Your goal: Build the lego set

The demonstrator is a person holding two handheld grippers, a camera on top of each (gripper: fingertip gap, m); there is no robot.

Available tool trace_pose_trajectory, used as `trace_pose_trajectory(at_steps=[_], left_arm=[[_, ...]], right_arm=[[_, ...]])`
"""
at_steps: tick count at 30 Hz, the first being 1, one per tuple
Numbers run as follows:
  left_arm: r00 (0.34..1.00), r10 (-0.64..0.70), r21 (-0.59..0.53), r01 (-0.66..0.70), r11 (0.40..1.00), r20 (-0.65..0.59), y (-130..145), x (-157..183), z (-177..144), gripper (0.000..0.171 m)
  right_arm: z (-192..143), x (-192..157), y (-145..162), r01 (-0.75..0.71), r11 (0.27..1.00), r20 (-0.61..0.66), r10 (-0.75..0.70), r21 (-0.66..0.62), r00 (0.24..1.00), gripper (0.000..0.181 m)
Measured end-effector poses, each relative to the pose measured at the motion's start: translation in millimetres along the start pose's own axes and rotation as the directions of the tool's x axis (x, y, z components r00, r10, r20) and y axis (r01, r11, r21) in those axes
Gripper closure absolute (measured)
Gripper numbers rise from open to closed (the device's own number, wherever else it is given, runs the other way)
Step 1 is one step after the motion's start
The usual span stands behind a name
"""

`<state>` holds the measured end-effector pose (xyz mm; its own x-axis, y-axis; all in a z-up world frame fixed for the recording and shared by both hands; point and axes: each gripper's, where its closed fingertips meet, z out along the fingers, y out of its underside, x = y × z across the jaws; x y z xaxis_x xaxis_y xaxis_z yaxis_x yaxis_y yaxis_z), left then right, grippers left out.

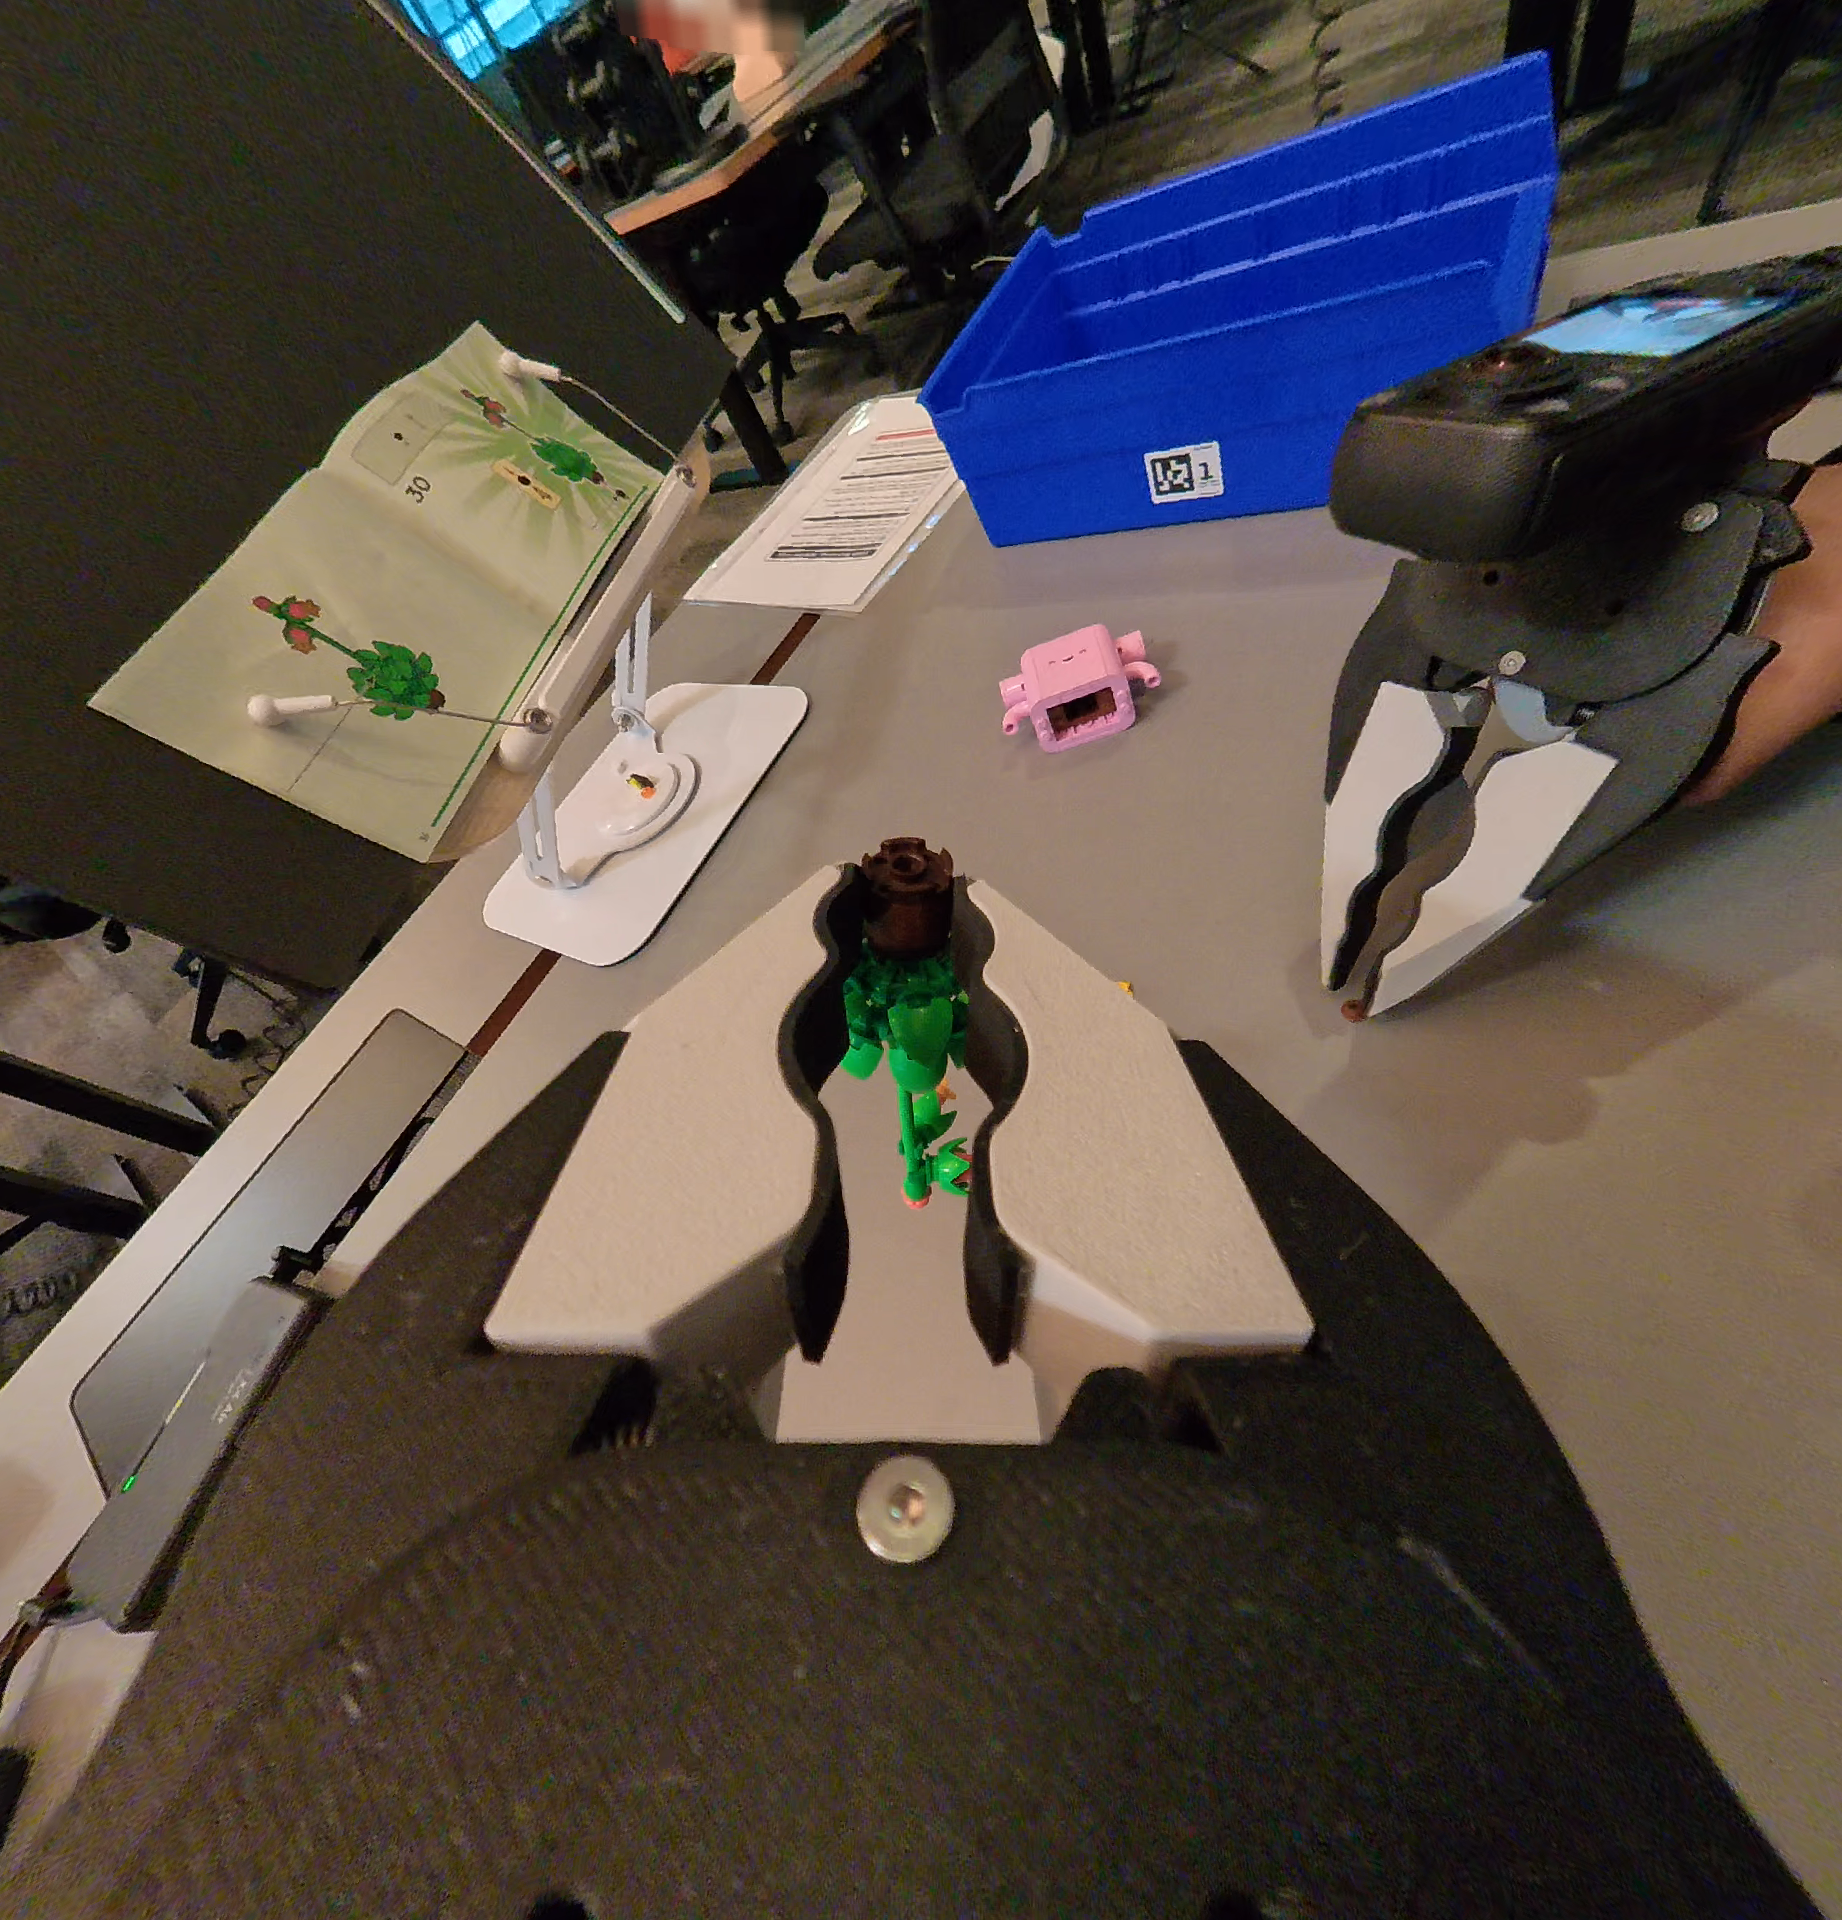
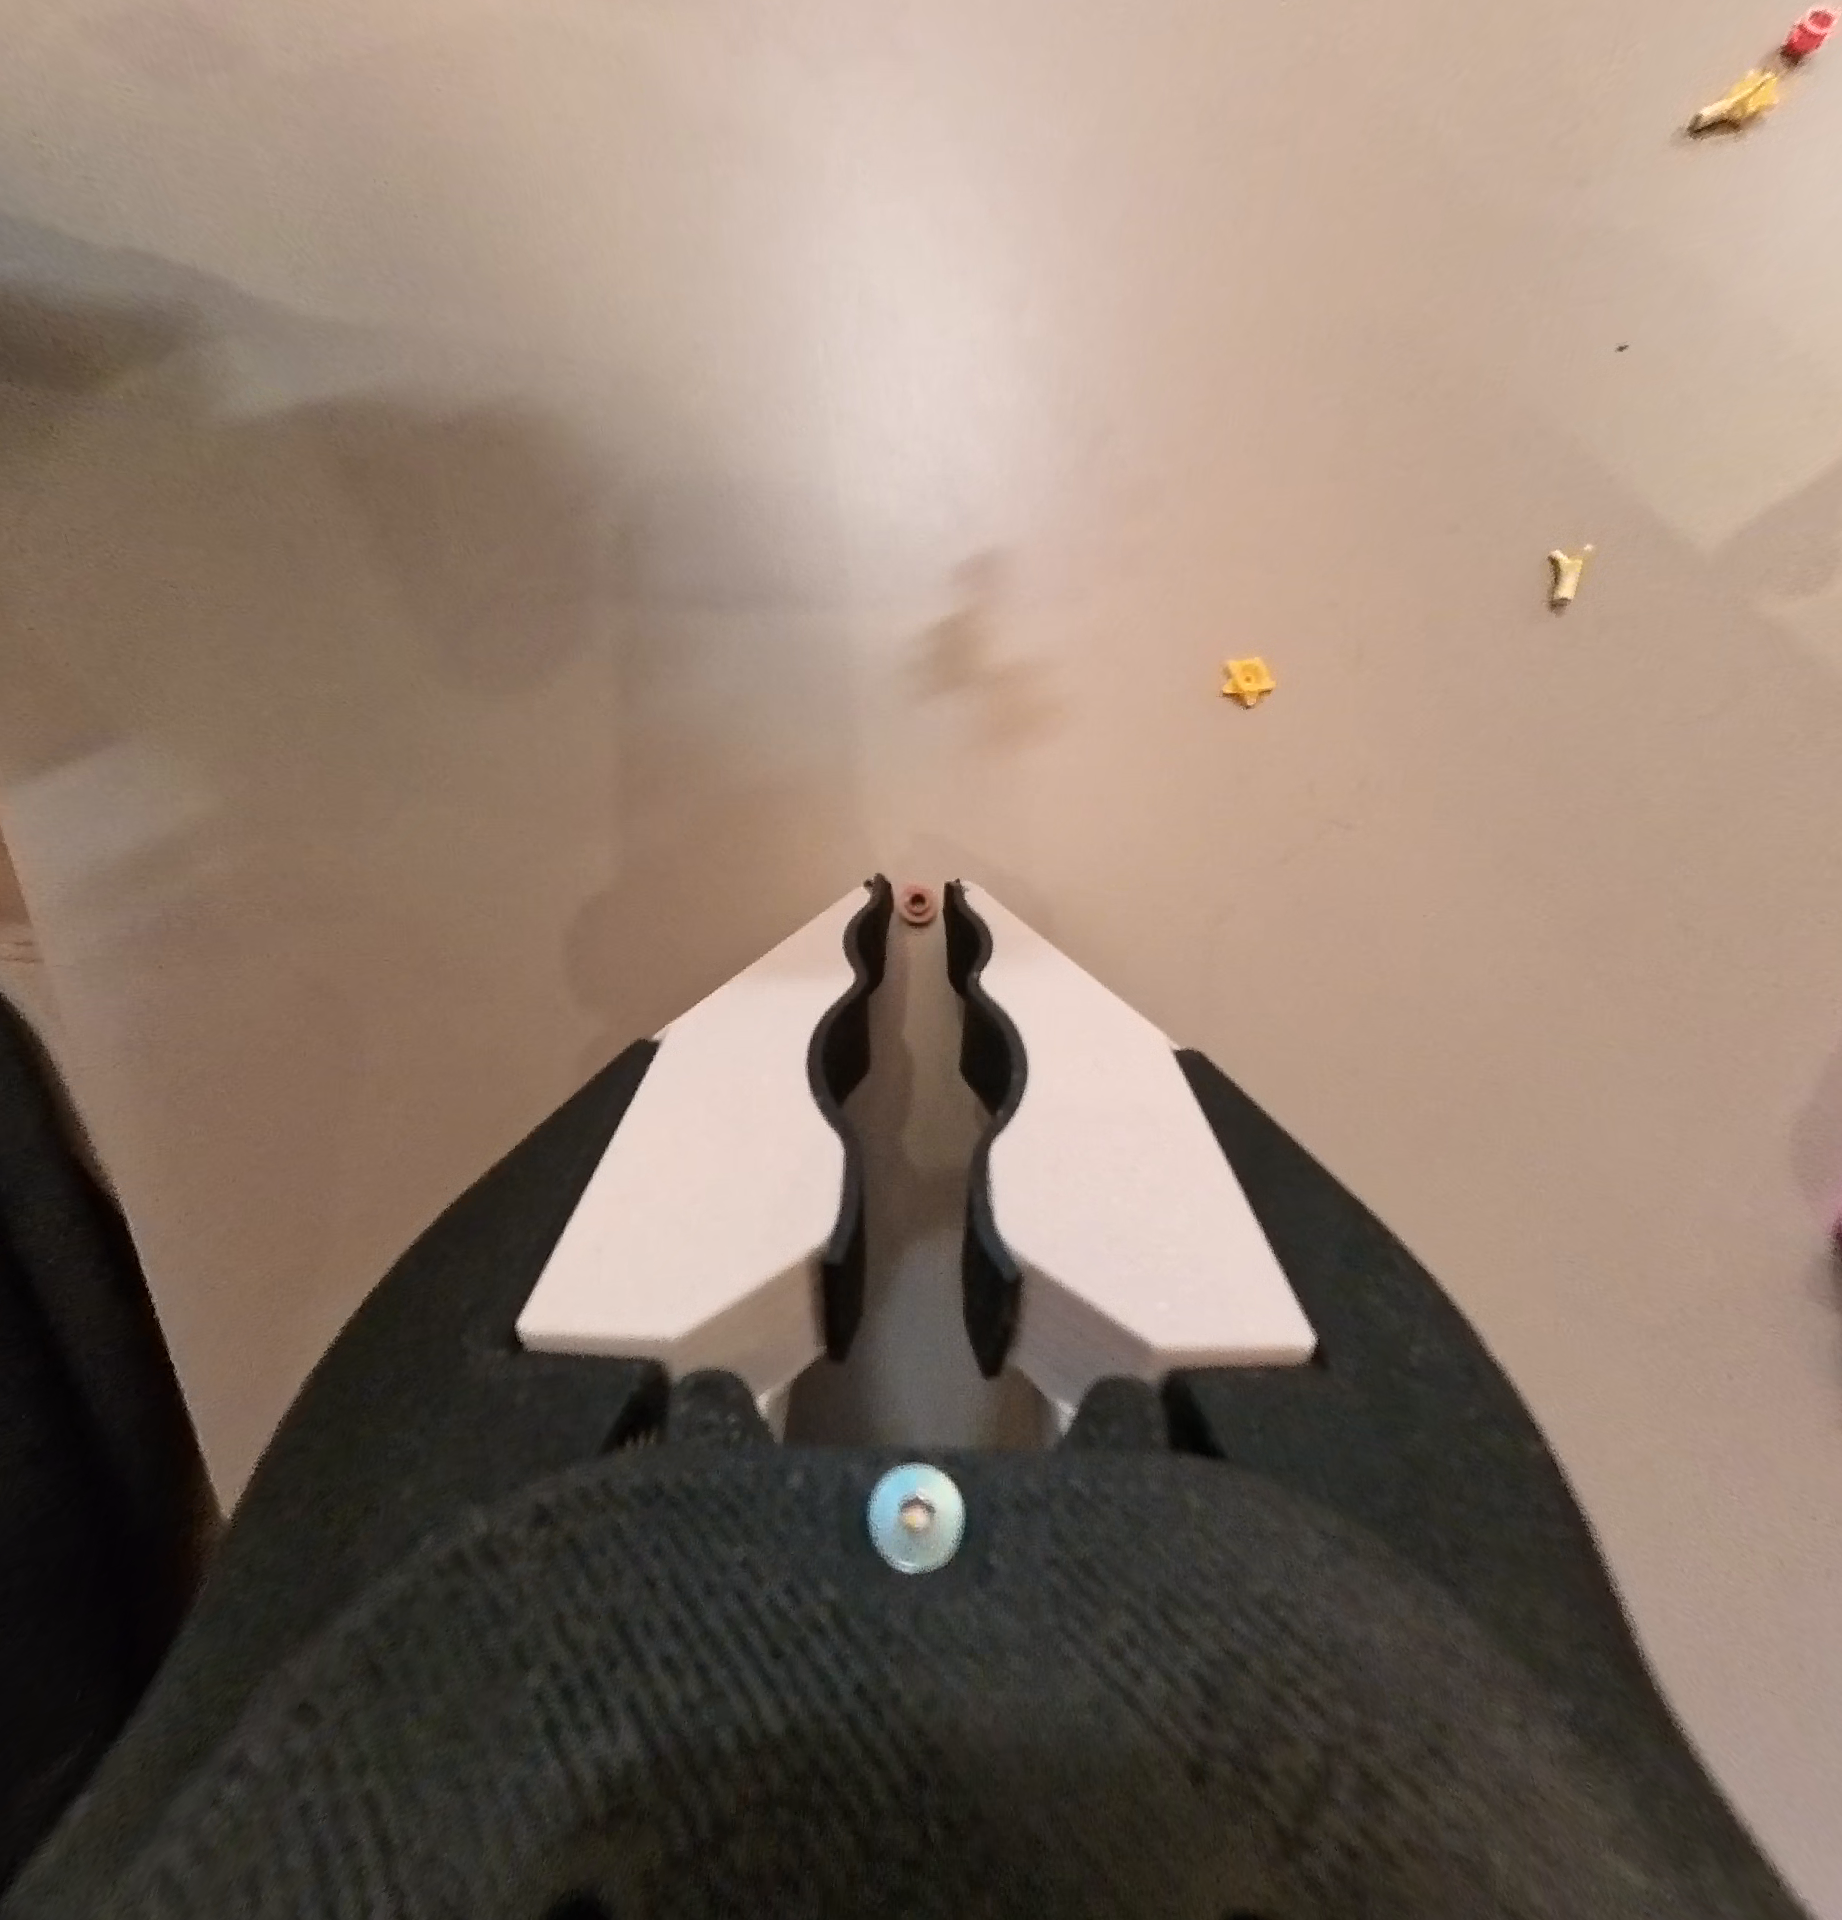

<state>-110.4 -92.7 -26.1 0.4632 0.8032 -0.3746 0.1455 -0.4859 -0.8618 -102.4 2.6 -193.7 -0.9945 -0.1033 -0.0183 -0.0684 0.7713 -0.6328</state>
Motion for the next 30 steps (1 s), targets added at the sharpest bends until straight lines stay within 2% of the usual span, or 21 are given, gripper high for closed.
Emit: trace_pose_trajectory(at_steps=[16,23,30], left_arm=[[1.0,-0.004,-0.014,0.004,1.0,-0.006,5.3,0.5,4.4,0.158],[1.0,-0.006,-0.013,0.006,1.0,-0.01,6.5,0.9,5.3,0.157],[1.0,-0.001,-0.011,0.001,1.0,-0.021,6.4,2.9,6.0,0.158]], right_arm=[[5.9,-0.1,5.7,0.029,0.998,-0.014,-0.03,-0.046,0.999,0.173],[4.3,0.8,2.9,0.034,0.999,-0.029,-0.034,-0.028,0.999,0.176],[-0.9,0.0,0.0,-0.039,0.999,0.013,0.039,0.002,0.999,0.176]])
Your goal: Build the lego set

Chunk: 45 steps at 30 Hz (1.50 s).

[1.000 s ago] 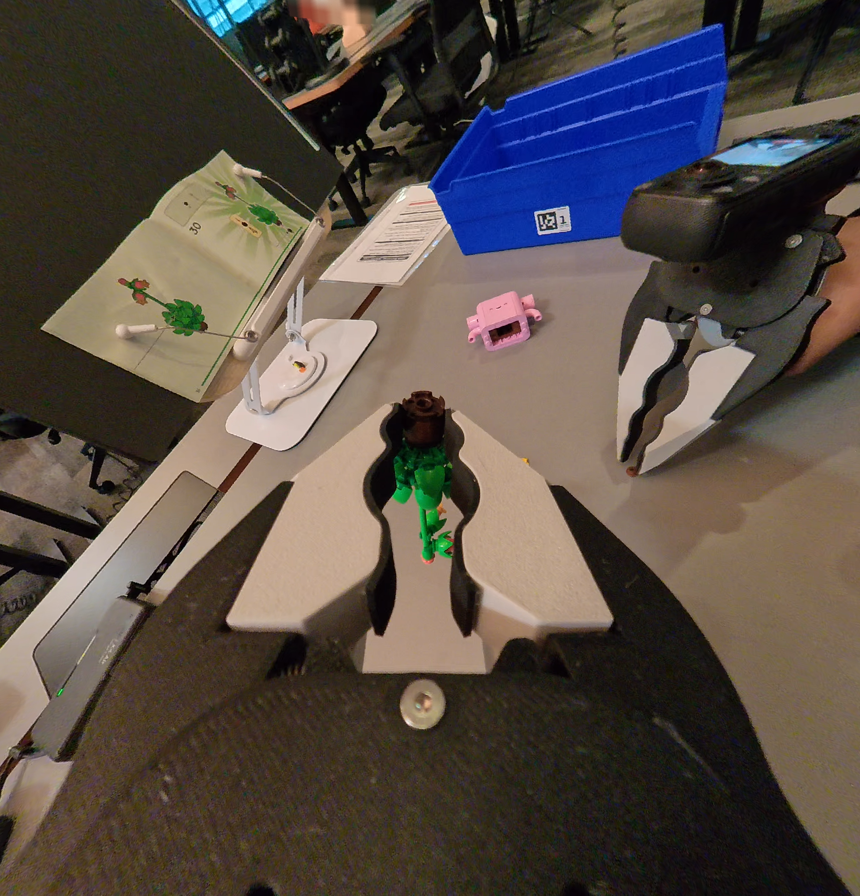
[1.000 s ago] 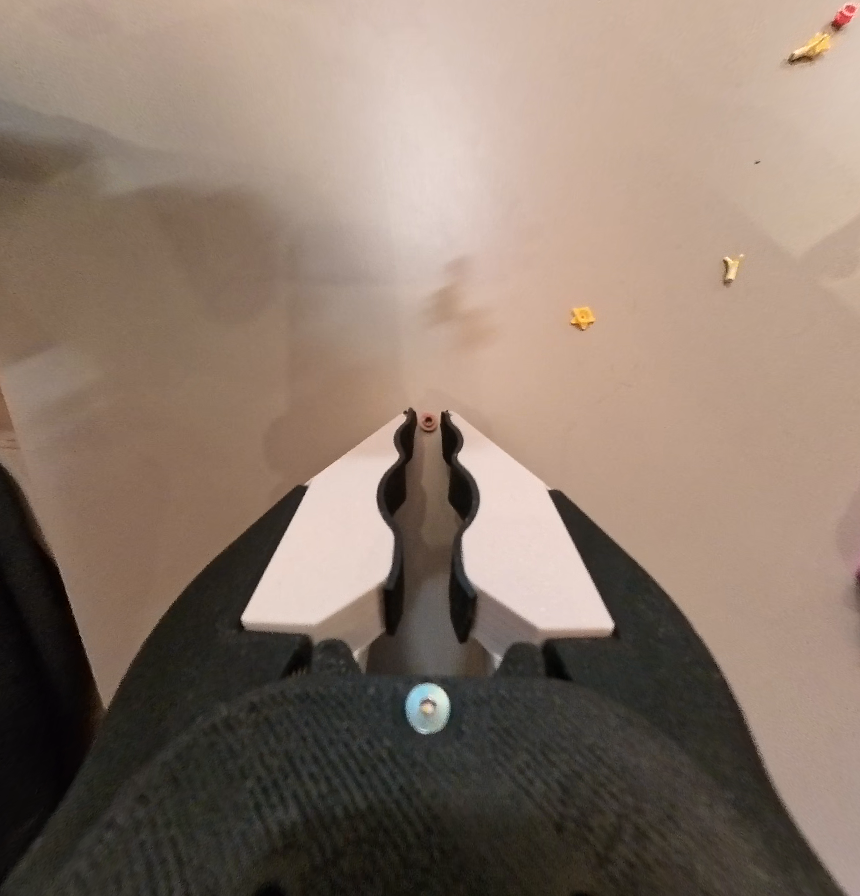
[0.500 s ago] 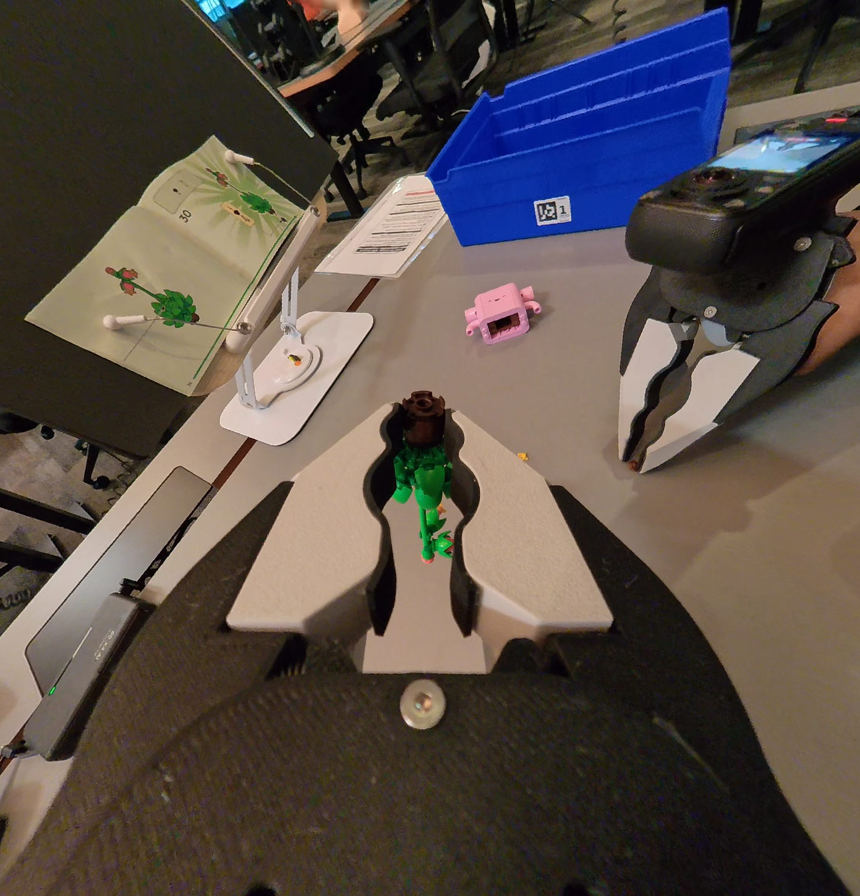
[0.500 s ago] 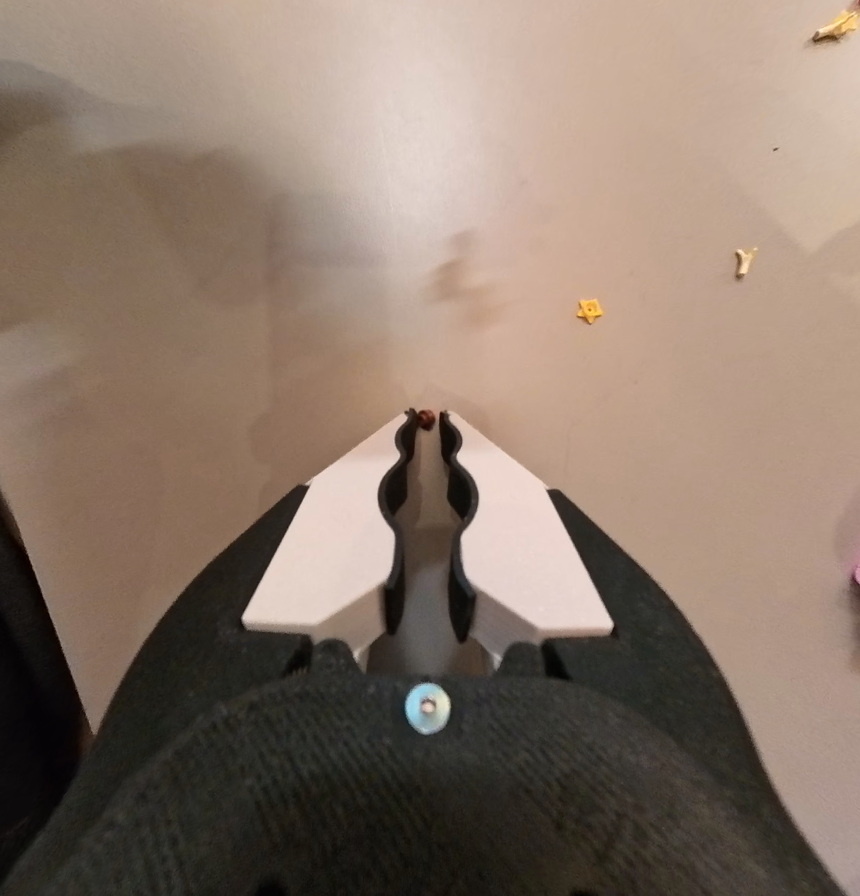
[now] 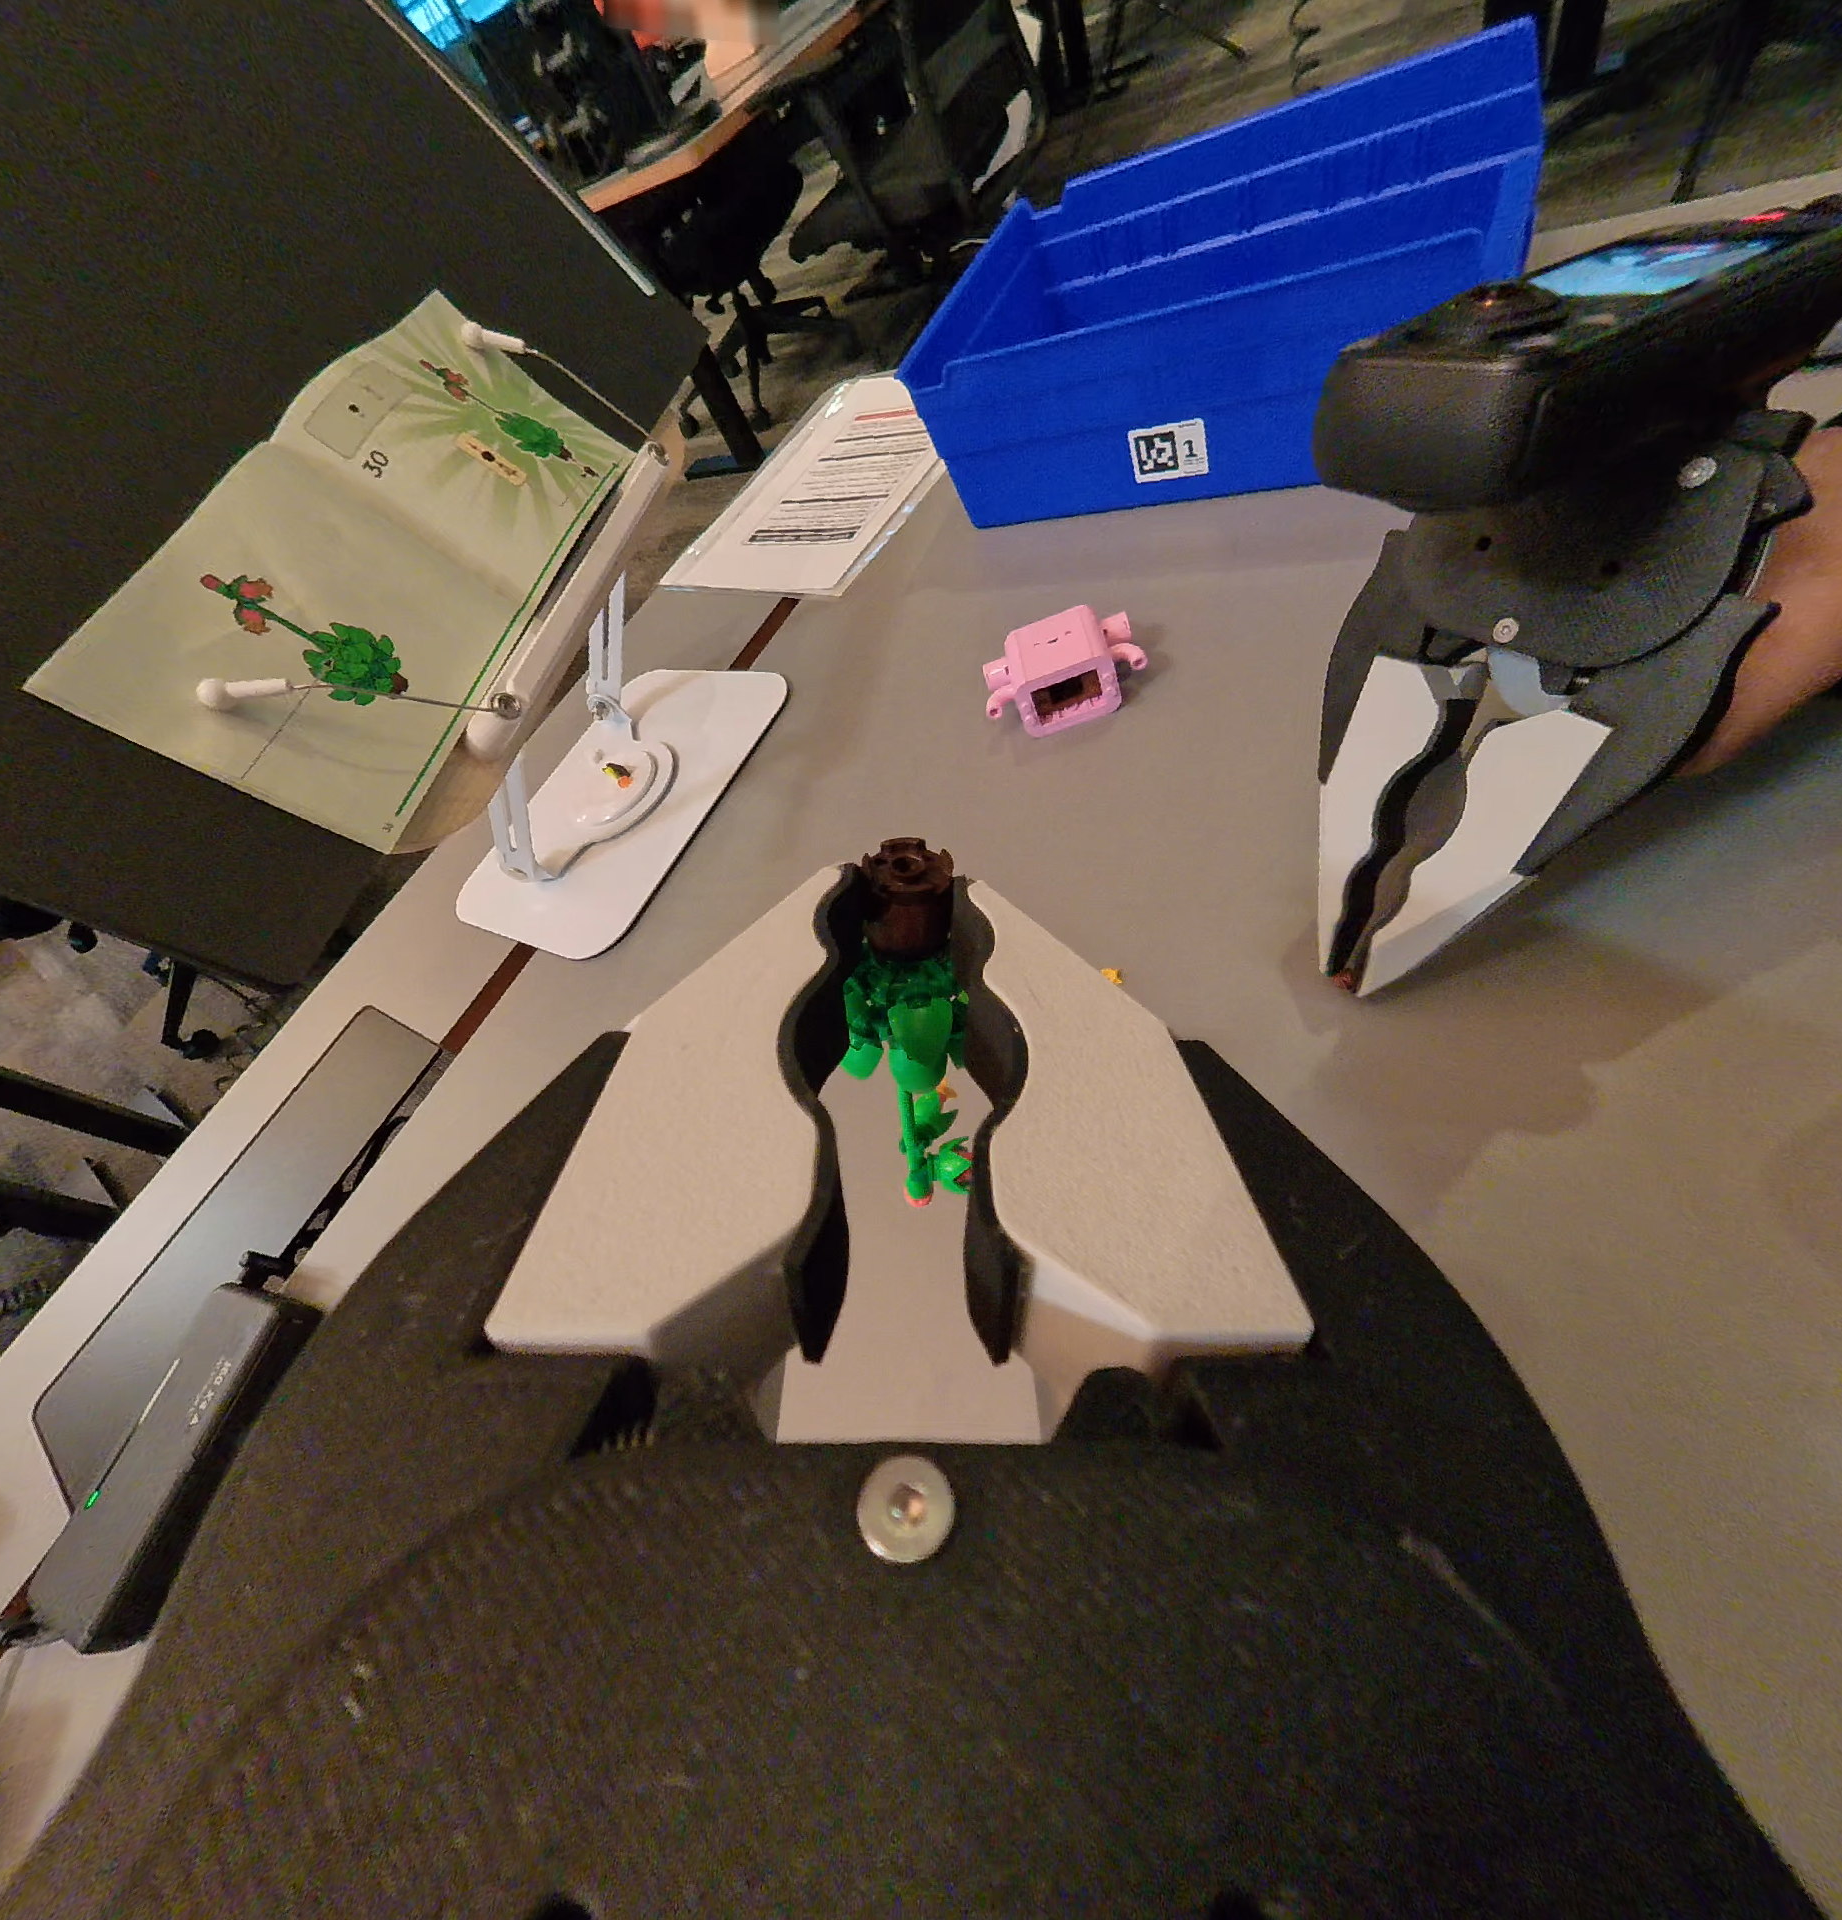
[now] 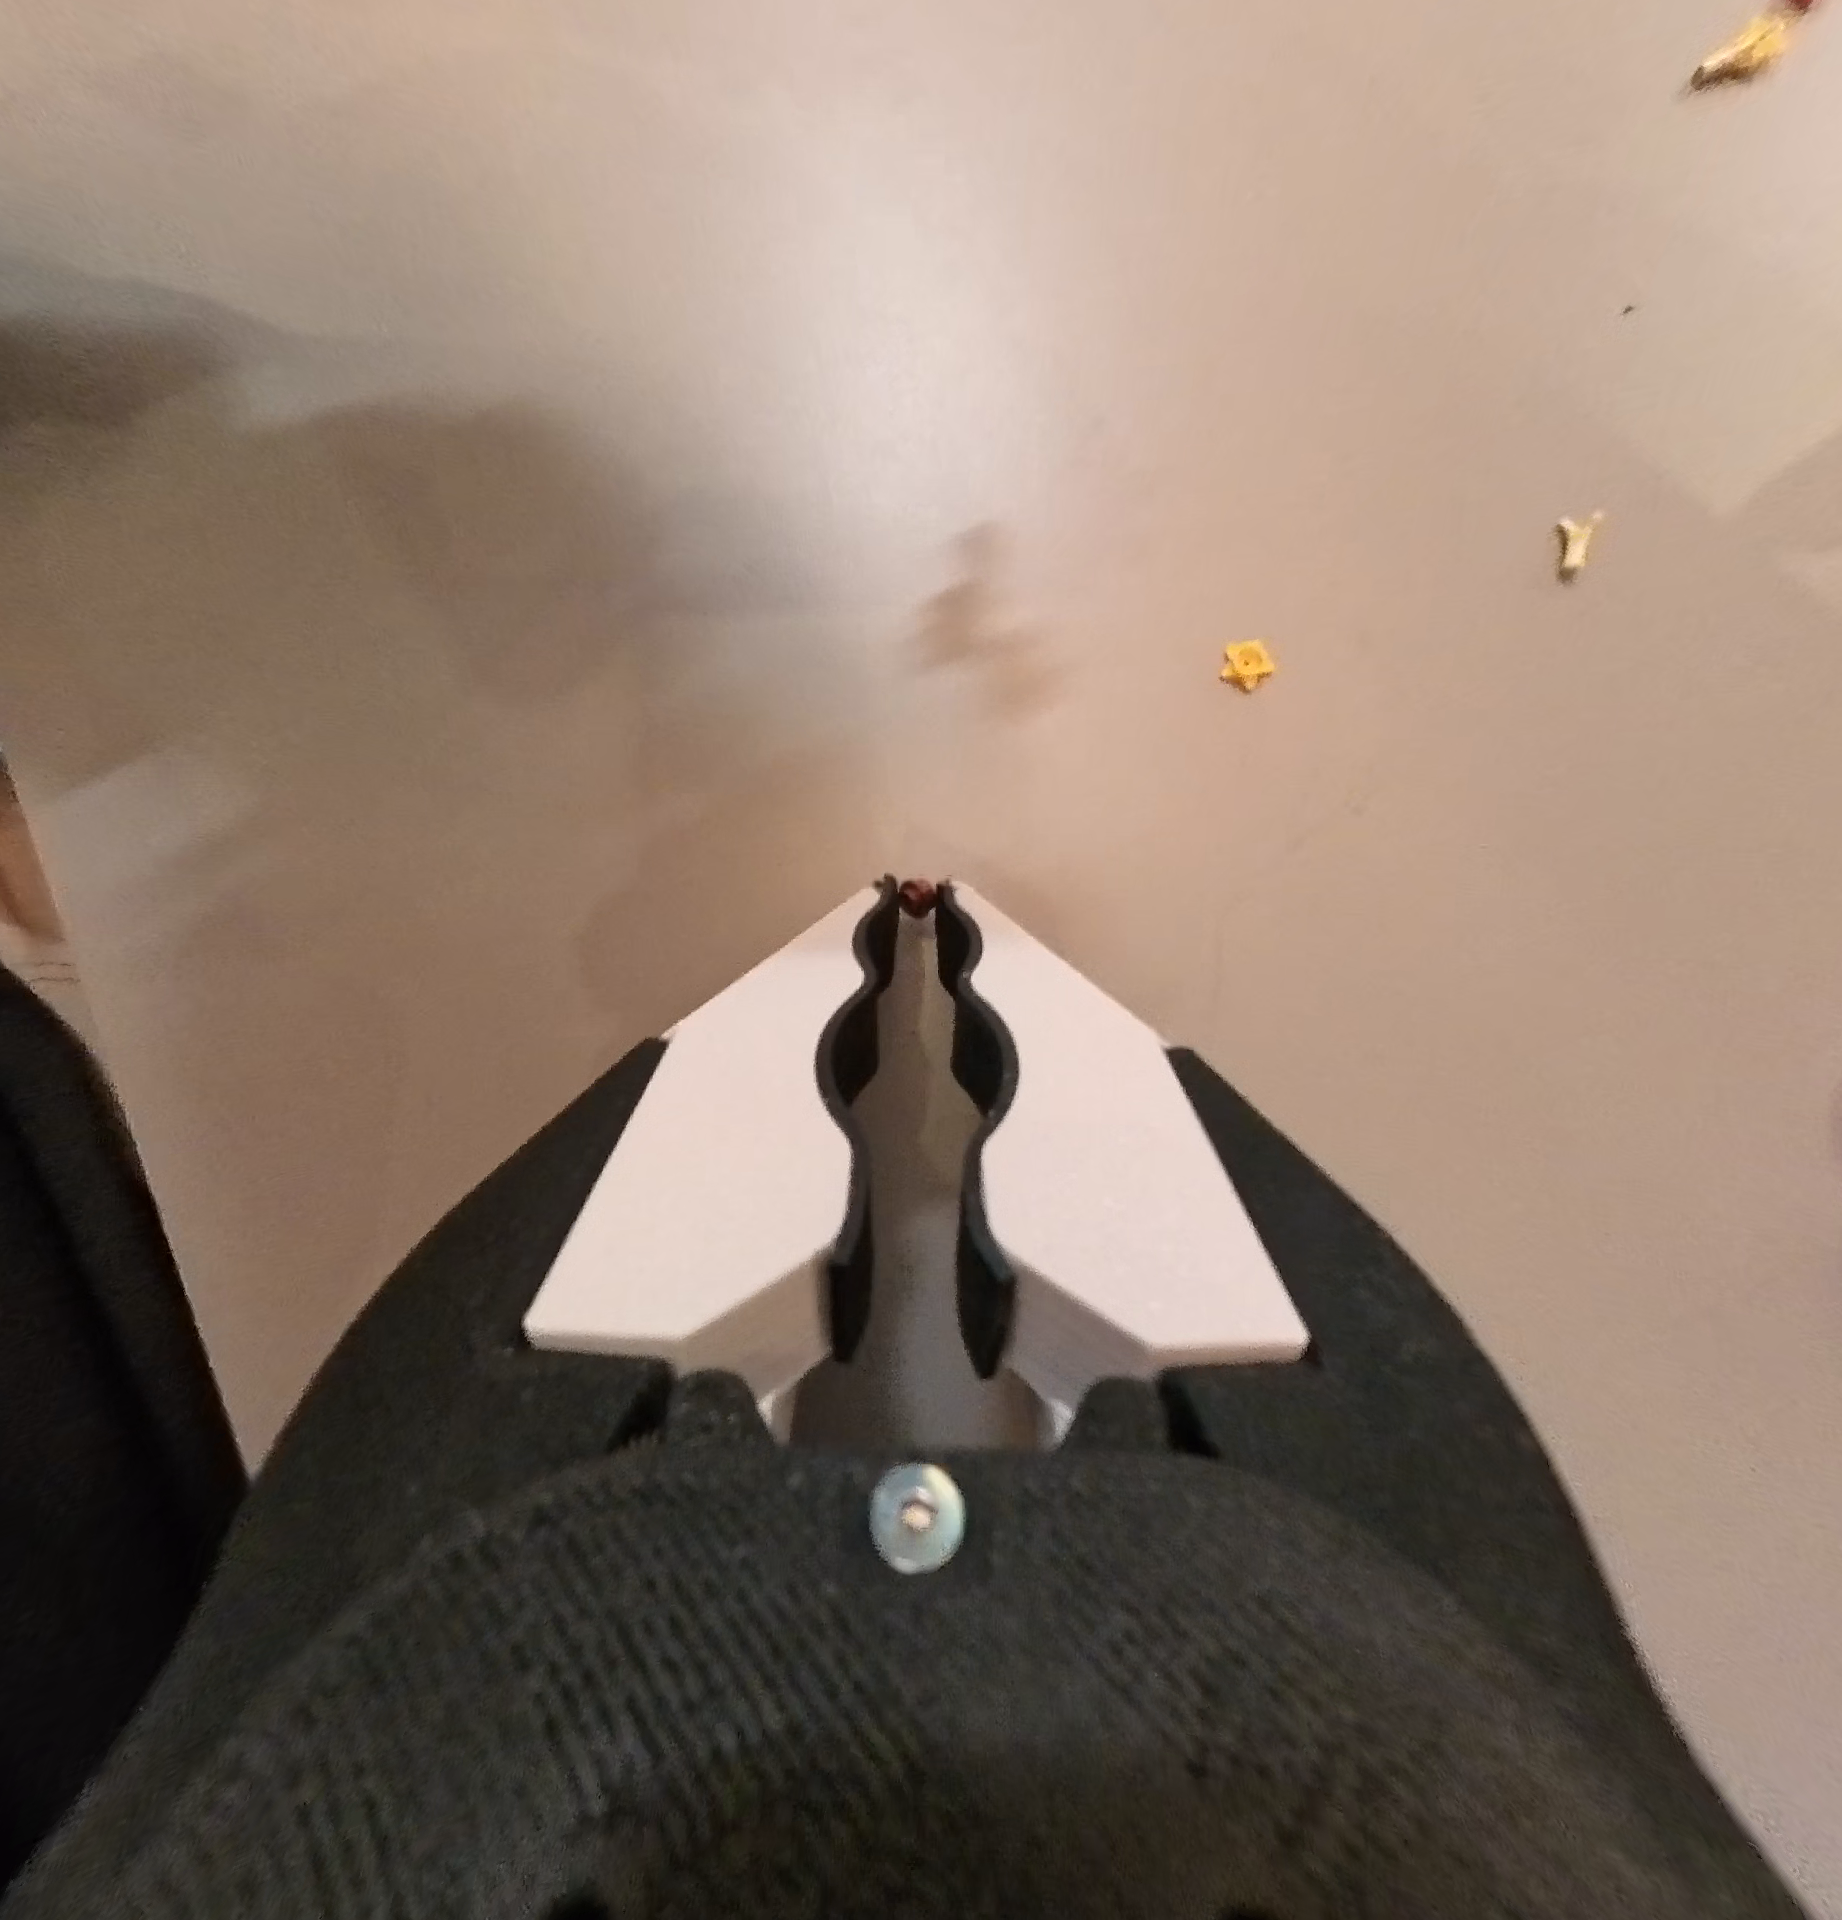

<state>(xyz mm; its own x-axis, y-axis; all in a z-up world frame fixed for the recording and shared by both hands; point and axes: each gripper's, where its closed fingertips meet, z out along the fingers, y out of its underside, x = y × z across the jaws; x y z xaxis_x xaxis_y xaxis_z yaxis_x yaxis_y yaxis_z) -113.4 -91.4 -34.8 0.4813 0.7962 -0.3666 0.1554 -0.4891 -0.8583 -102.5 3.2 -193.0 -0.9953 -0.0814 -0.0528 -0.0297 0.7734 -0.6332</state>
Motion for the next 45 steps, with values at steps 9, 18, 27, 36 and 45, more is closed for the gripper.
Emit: trace_pose_trajectory(at_steps=[9,18,27,36,45], left_arm=[[0.997,-0.027,0.001,0.027,1.0,0.078,3.4,-22.1,-15.8,0.157],[0.997,-0.01,0.011,0.009,1.0,0.082,-3.6,-19.7,-19.2,0.158],[0.997,-0.003,0.018,0.002,1.0,0.078,-7.1,-17.3,-19.7,0.158],[0.997,0.007,0.012,-0.008,1.0,0.074,-8.6,-14.1,-17.7,0.158],[0.997,0.003,0.012,-0.004,1.0,0.071,-7.1,-14.3,-17.3,0.158]], right_arm=[[-2.4,2.7,16.7,-0.109,0.994,0.0,0.109,-0.031,0.994,0.176],[-3.1,5.2,17.1,-0.063,0.998,-0.047,0.062,-0.012,0.997,0.167],[-11.0,5.8,17.0,-0.013,1.0,-0.094,0.014,0.014,0.995,0.165],[-4.5,3.4,11.8,0.037,0.999,-0.1,-0.037,-0.006,0.994,0.169],[-1.1,3.2,13.4,0.059,0.997,-0.112,-0.063,-0.039,0.992,0.176]])
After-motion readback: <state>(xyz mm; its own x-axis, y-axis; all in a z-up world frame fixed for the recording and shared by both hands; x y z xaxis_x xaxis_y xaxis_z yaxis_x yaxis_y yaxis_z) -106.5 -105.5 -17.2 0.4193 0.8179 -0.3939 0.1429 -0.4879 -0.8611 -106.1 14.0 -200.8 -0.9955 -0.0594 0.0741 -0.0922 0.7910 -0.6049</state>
